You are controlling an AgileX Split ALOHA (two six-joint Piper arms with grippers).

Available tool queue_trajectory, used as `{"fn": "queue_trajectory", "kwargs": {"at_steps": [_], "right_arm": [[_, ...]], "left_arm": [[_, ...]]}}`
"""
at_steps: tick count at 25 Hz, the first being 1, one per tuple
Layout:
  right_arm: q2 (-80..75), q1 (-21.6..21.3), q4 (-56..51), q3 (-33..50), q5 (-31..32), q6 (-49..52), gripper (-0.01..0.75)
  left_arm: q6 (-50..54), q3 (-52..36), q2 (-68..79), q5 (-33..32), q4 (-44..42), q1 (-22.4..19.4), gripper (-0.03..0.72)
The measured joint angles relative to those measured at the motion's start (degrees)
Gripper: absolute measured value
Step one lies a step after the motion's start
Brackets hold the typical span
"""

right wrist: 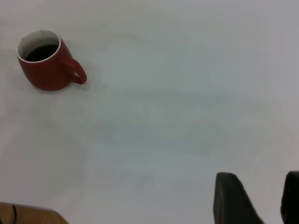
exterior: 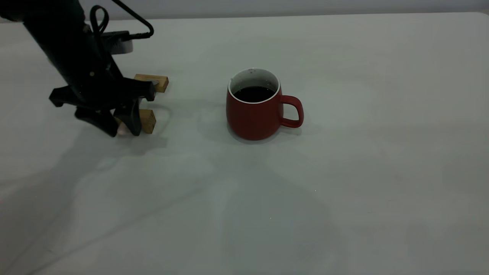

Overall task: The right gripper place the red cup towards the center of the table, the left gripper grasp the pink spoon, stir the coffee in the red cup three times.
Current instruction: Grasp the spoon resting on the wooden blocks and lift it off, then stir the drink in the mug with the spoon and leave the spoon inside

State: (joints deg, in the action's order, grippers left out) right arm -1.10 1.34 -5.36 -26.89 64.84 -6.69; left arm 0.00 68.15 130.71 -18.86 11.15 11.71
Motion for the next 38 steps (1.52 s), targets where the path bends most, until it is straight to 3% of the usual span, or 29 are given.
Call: {"fn": "queue_trajectory", "kwargs": {"at_steps": [4, 5, 10, 13, 20, 24, 31, 38], "right_arm": [[0.0, 0.0, 0.0, 0.0, 0.0, 0.0, 0.294], [0.0, 0.0, 0.0, 0.0, 0.0, 0.0, 0.294], [0.0, 0.0, 0.0, 0.0, 0.0, 0.0, 0.294], [0.0, 0.0, 0.0, 0.0, 0.0, 0.0, 0.294], [0.0, 0.0, 0.0, 0.0, 0.0, 0.0, 0.294], [0.0, 0.0, -0.06, 0.0, 0.0, 0.0, 0.294], [0.0, 0.0, -0.23, 0.0, 0.0, 0.0, 0.294], [0.0, 0.0, -0.43, 0.0, 0.0, 0.0, 0.294]], "left_arm": [[0.0, 1.74, 1.16, -0.74, 0.97, 0.29, 0.174], [0.0, 1.94, 1.35, -1.1, 1.55, 0.29, 0.161], [0.99, 2.37, -0.09, -5.71, 5.71, 0.29, 0.163], [5.18, 4.09, -3.66, -10.78, 13.19, 0.29, 0.163], [29.79, 4.81, -8.97, -28.8, 51.81, 0.29, 0.163], [37.69, 4.81, -8.97, -36.05, 71.7, 0.56, 0.163], [39.25, 4.81, -7.57, -35.89, 82.49, 2.81, 0.163], [39.25, 4.81, -0.92, -33.94, 86.95, 3.83, 0.163]]}}
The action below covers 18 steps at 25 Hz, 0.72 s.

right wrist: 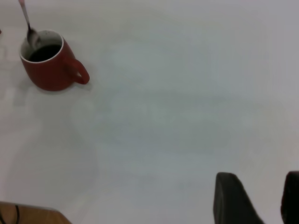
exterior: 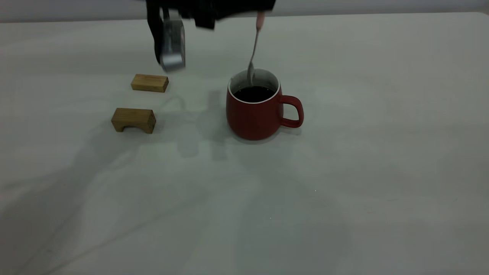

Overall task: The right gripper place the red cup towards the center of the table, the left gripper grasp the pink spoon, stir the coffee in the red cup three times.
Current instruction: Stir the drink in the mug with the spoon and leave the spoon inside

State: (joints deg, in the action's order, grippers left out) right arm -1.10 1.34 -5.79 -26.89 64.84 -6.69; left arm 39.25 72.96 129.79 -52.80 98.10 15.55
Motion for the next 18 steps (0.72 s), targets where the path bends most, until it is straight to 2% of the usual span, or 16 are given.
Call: {"fn": "queue_trajectory", "kwargs": {"at_steps": [4, 10, 13, 15, 18], "right_arm": [[0.0, 0.0, -0.04, 0.0, 0.0, 0.0, 0.294], [0.0, 0.0, -0.04, 0.0, 0.0, 0.04, 0.294], [0.0, 0.0, -0.06, 0.0, 0.0, 0.04, 0.294], [0.0, 0.0, -0.11, 0.0, 0.0, 0.04, 0.294], [0.0, 0.0, -0.11, 0.0, 0.0, 0.04, 0.294]], "left_arm": [[-0.06, 0.0, 3.62, 1.2, 0.79, 0.04, 0.163], [-3.93, 1.77, 6.8, 7.62, 1.08, 0.15, 0.163], [-4.68, 4.74, 8.57, 6.27, 1.21, 0.22, 0.163], [-3.91, 6.32, 9.81, 3.14, 1.48, 0.48, 0.163], [1.2, 6.54, 10.88, -0.65, 0.22, 0.84, 0.163]]}}
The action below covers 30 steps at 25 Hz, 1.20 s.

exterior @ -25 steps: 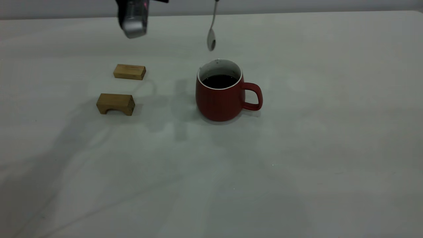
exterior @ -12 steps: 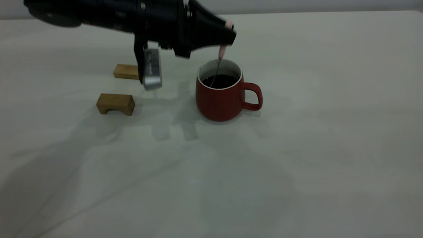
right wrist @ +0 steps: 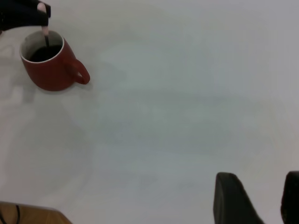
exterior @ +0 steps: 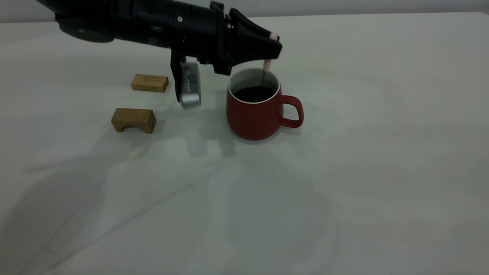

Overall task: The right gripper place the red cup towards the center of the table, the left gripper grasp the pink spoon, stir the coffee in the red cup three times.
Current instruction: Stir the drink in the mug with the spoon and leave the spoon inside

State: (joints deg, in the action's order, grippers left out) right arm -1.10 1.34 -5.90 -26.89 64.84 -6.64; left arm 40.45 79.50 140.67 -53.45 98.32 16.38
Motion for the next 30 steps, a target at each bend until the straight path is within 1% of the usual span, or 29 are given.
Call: {"fn": "queue_trajectory", "kwargs": {"at_steps": [3, 6, 10, 12, 14, 16, 18, 20, 23, 26, 28, 30], "right_arm": [[0.0, 0.0, 0.0, 0.0, 0.0, 0.0, 0.294], [0.0, 0.0, 0.0, 0.0, 0.0, 0.0, 0.294], [0.0, 0.0, 0.0, 0.0, 0.0, 0.0, 0.294], [0.0, 0.0, 0.0, 0.0, 0.0, 0.0, 0.294], [0.0, 0.0, 0.0, 0.0, 0.0, 0.0, 0.294], [0.0, 0.0, 0.0, 0.0, 0.0, 0.0, 0.294], [0.0, 0.0, 0.0, 0.0, 0.0, 0.0, 0.294], [0.0, 0.0, 0.0, 0.0, 0.0, 0.0, 0.294], [0.0, 0.0, 0.0, 0.0, 0.0, 0.0, 0.294], [0.0, 0.0, 0.0, 0.0, 0.0, 0.0, 0.294], [0.0, 0.0, 0.0, 0.0, 0.0, 0.0, 0.294], [0.0, 0.0, 0.0, 0.0, 0.0, 0.0, 0.294]], "left_arm": [[4.77, 0.0, -0.24, -0.6, -3.82, 0.11, 0.163], [5.03, 0.07, -1.25, 2.4, -6.42, -0.01, 0.163], [-0.12, 0.14, -1.73, 6.45, -5.31, -0.05, 0.163], [-4.89, 0.14, -1.73, 7.42, -3.24, -0.07, 0.163], [-8.68, 0.14, -1.73, 7.12, -0.35, -0.12, 0.163], [-9.72, 0.18, -1.73, 5.29, 0.55, -0.12, 0.163], [-8.08, 0.18, -1.73, 2.99, 0.45, -0.12, 0.163], [-4.19, 0.18, -1.73, 0.78, -0.4, -0.12, 0.163], [3.26, 0.18, -1.73, -1.02, -4.48, -0.12, 0.163], [7.38, 0.21, -1.73, 0.05, -8.8, -0.59, 0.163], [6.65, 0.21, -1.77, 1.57, -10.11, -1.23, 0.163], [3.42, 0.21, -1.8, 3.76, -10.13, -1.6, 0.163]]}}
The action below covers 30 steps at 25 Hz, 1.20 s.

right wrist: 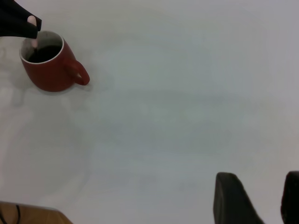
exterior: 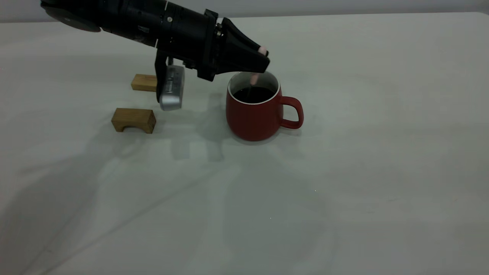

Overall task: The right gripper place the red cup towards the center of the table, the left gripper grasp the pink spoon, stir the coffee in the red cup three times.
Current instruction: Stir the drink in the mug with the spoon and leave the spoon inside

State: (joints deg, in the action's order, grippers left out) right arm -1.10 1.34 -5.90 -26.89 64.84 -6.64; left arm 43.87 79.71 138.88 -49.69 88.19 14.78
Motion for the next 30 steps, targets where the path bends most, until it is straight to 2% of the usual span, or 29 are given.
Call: {"fn": "queue_trajectory", "kwargs": {"at_steps": [5, 10, 15, 20, 25, 30], "right_arm": [[0.0, 0.0, 0.0, 0.0, 0.0, 0.0, 0.294], [0.0, 0.0, 0.0, 0.0, 0.0, 0.0, 0.294], [0.0, 0.0, 0.0, 0.0, 0.0, 0.0, 0.294], [0.0, 0.0, 0.0, 0.0, 0.0, 0.0, 0.294], [0.0, 0.0, 0.0, 0.0, 0.0, 0.0, 0.294], [0.0, 0.0, 0.0, 0.0, 0.0, 0.0, 0.294]], "left_arm": [[-9.42, 0.0, 0.0, 2.01, 5.83, -0.15, 0.163], [-7.78, 0.0, 0.0, -0.22, 10.16, 1.97, 0.163], [1.43, 0.0, -0.04, -1.64, 4.65, 3.18, 0.163], [3.91, 0.07, -0.16, -1.62, -1.92, 1.21, 0.163], [-2.83, 0.07, -0.22, 0.7, -1.23, -0.58, 0.163], [-10.44, 0.07, -0.22, 2.1, 6.76, 0.14, 0.163]]}}
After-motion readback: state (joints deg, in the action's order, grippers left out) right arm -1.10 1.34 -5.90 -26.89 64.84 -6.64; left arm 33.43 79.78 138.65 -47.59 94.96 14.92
